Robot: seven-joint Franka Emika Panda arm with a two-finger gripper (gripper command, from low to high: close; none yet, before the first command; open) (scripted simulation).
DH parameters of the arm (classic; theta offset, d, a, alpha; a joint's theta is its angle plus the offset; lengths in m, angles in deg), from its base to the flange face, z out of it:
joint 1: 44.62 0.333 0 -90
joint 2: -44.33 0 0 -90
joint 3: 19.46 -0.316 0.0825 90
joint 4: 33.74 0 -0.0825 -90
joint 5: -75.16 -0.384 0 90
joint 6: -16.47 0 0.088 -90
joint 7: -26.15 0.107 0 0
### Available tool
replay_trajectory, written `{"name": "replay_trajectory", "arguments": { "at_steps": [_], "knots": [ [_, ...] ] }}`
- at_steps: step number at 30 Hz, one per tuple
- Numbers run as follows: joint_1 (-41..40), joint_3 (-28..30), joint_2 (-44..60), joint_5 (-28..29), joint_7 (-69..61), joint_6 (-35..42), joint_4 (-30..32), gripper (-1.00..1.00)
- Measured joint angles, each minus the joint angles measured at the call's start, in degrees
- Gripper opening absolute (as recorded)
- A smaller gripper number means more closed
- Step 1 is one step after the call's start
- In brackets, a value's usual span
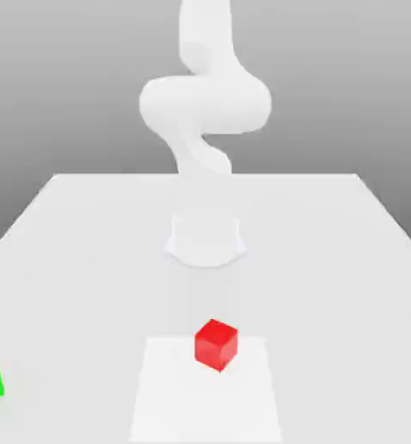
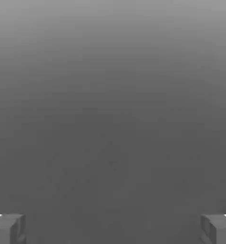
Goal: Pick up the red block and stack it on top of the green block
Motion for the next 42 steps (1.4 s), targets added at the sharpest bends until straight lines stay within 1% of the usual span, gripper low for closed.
{"name": "replay_trajectory", "arguments": {
  "at_steps": [12,17,21,24,25,32,36,39,42],
  "knots": [
    [-4.9,-7.0,22.7,-1.9,19.2,-16.4,19.6,0.00],
    [-6.1,-9.1,35.1,-1.9,29.0,-25.1,28.4,0.00],
    [-5.9,-7.6,45.3,2.7,34.4,-33.2,29.1,0.00],
    [-2.5,-3.4,51.6,6.4,37.2,-38.5,28.3,0.00],
    [-1.6,-2.4,53.0,7.1,37.7,-39.8,28.2,-1.00],
    [-1.3,-2.1,53.1,7.2,37.9,-39.9,28.2,-1.00],
    [-2.8,-4.8,46.1,2.8,34.7,-34.0,29.2,-1.00],
    [-2.1,-5.0,40.0,-0.2,32.5,-28.8,30.1,-1.00],
    [-6.2,-2.6,40.1,-2.3,28.7,-25.0,26.2,-1.00]
  ]
}}
